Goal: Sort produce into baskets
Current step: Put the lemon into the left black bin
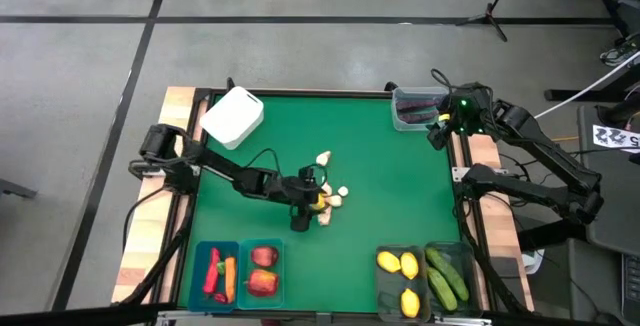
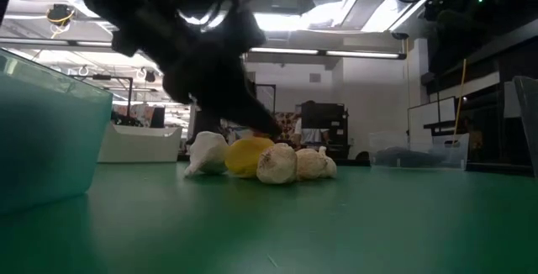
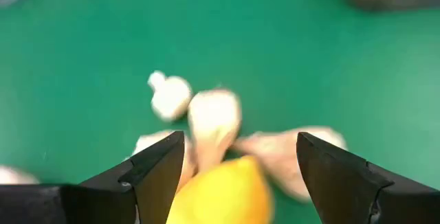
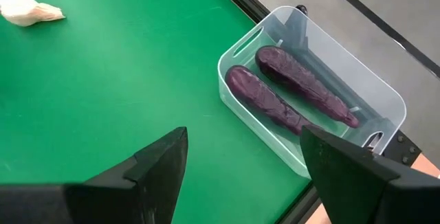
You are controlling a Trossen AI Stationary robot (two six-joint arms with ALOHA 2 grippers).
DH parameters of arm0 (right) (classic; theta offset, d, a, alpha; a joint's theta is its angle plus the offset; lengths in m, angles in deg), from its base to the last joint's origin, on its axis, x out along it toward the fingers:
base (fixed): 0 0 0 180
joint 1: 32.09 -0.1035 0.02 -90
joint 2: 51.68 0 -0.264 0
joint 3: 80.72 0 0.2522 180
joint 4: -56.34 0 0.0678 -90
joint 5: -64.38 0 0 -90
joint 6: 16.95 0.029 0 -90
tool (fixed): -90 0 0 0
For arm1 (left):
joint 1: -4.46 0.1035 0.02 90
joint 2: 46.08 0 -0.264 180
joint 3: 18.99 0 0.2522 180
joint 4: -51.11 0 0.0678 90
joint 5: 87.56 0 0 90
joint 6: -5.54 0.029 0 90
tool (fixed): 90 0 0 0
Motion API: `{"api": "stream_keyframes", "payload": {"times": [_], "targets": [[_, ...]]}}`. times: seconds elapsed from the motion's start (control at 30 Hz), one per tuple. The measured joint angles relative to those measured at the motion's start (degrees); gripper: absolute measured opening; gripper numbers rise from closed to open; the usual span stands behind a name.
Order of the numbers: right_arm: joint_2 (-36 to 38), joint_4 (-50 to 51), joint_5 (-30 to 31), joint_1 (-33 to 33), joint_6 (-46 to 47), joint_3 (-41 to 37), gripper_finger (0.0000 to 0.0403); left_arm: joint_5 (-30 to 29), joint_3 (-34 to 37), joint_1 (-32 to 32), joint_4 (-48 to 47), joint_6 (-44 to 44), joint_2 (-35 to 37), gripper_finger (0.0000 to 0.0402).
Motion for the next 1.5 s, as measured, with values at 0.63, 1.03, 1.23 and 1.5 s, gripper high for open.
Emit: {"api": "stream_keyframes", "payload": {"times": [0.63,1.03,1.23,1.5], "targets": [[0.00,-0.44,0.02,0.01,-1.47,0.00,0.0282,2.47,0.01,1.64,-11.64,-4.81,-0.16,0.0256],[0.00,-0.42,0.02,0.01,-1.47,0.02,0.0282,2.10,-1.69,1.64,-13.67,-9.02,0.23,0.0203],[0.00,-0.39,0.02,-0.01,-1.47,0.02,0.0282,2.08,-8.99,0.71,-13.17,-8.74,1.47,0.0204],[0.00,-0.39,0.02,0.01,-1.45,0.02,0.0282,2.05,-20.46,-3.16,-4.06,-2.04,0.42,0.0209]]}}
